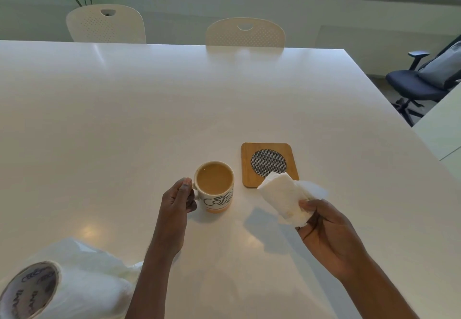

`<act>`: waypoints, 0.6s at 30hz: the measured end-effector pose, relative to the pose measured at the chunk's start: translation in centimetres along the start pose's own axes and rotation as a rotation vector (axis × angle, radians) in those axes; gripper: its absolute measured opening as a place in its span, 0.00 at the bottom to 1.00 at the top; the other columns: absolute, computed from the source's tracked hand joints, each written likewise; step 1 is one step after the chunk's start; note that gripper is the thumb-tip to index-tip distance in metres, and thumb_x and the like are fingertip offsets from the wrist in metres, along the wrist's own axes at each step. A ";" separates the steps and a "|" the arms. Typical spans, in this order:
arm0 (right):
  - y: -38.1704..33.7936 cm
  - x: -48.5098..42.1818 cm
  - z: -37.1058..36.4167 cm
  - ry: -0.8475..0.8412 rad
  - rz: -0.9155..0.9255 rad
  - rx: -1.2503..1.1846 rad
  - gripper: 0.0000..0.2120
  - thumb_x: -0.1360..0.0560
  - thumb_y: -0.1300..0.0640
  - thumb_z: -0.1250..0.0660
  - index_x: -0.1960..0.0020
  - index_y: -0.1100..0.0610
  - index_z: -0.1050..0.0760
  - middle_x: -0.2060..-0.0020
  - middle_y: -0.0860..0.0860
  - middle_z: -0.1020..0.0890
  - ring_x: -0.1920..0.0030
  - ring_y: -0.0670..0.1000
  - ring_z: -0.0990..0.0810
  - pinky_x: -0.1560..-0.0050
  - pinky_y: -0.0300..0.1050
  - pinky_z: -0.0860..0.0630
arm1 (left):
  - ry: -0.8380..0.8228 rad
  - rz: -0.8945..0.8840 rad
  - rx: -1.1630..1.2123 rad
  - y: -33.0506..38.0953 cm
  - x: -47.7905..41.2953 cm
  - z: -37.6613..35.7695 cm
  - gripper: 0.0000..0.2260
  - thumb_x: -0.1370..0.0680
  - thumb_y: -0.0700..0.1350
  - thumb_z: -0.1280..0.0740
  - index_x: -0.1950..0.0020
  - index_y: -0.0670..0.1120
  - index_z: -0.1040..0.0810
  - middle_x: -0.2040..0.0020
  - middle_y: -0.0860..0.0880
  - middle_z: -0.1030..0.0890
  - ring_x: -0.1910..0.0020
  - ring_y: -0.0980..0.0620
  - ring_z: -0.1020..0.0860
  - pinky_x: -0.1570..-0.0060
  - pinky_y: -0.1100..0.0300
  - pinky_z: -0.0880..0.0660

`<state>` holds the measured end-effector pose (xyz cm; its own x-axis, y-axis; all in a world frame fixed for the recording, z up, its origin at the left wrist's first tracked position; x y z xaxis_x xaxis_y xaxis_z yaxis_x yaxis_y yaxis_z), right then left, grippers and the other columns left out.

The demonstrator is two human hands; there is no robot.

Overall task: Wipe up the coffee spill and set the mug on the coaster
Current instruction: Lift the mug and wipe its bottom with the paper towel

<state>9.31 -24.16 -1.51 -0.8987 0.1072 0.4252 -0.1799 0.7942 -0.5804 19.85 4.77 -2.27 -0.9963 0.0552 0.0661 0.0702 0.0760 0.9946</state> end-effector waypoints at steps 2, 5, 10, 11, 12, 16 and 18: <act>-0.1 0.2 0.1 0.002 0.009 -0.002 0.22 0.29 0.68 0.30 0.35 0.64 0.24 0.41 0.61 0.15 0.47 0.55 0.11 0.49 0.49 0.12 | 0.000 -0.003 0.002 0.1 0.0 0.0 0.17 0.16 0.53 0.40 0.61 0.47 0.36 0.64 0.52 0.38 0.64 0.54 0.40 0.62 0.54 0.40; -0.2 0.6 0.1 0.003 0.028 0.009 0.22 0.28 0.68 0.31 0.34 0.64 0.24 0.42 0.61 0.14 0.48 0.54 0.10 0.49 0.48 0.12 | -0.006 -0.022 -0.015 0.0 0.0 0.2 0.17 0.16 0.54 0.40 0.60 0.45 0.34 0.64 0.53 0.36 0.64 0.54 0.38 0.62 0.54 0.39; 0.0 2.1 -0.9 -0.034 0.112 0.200 0.20 0.26 0.63 0.28 0.35 0.64 0.21 0.42 0.60 0.14 0.45 0.52 0.12 0.50 0.43 0.14 | 0.047 -0.050 -0.091 0.4 0.5 0.5 0.16 0.16 0.58 0.39 0.56 0.48 0.26 0.63 0.54 0.25 0.67 0.55 0.34 0.63 0.57 0.34; 0.0 2.5 -1.2 -0.035 0.151 0.271 0.20 0.26 0.62 0.27 0.35 0.62 0.19 0.43 0.59 0.13 0.45 0.52 0.12 0.48 0.43 0.14 | 0.078 -0.055 -0.119 0.5 0.7 0.7 0.14 0.16 0.58 0.39 0.52 0.50 0.24 0.61 0.54 0.21 0.66 0.55 0.32 0.62 0.55 0.32; 0.1 2.9 -1.6 -0.035 0.198 0.361 0.20 0.26 0.61 0.26 0.35 0.59 0.18 0.44 0.58 0.13 0.46 0.51 0.13 0.47 0.44 0.15 | 0.114 -0.068 -0.160 0.7 1.0 1.0 0.13 0.16 0.59 0.40 0.49 0.52 0.22 0.57 0.54 0.18 0.64 0.54 0.30 0.60 0.53 0.30; 0.0 4.7 -2.4 0.089 0.428 0.750 0.15 0.22 0.63 0.25 0.41 0.47 0.15 0.54 0.50 0.13 0.57 0.45 0.17 0.56 0.38 0.19 | 0.278 -0.219 -0.458 3.0 2.6 1.9 0.18 0.14 0.59 0.45 0.35 0.50 0.23 0.41 0.52 0.18 0.50 0.54 0.22 0.46 0.51 0.25; 0.2 5.5 -2.8 0.126 0.512 0.819 0.15 0.22 0.62 0.23 0.43 0.44 0.15 0.54 0.47 0.12 0.58 0.44 0.16 0.58 0.37 0.18 | 0.357 -0.332 -0.546 4.6 3.9 1.9 0.18 0.13 0.52 0.44 0.31 0.43 0.24 0.38 0.50 0.20 0.45 0.54 0.23 0.40 0.49 0.25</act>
<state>5.39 -21.76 2.65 -0.9049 0.4244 0.0307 -0.0448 -0.0232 -0.9987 16.43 7.23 2.38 -0.9228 -0.2196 -0.3165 -0.1801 -0.4803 0.8584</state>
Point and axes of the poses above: each hand's wrist, its own x-axis away from the middle knuckle, its own z-axis out of the back of the hand, y = z × x, the point moved 8 cm from there along -x, towards the middle knuckle
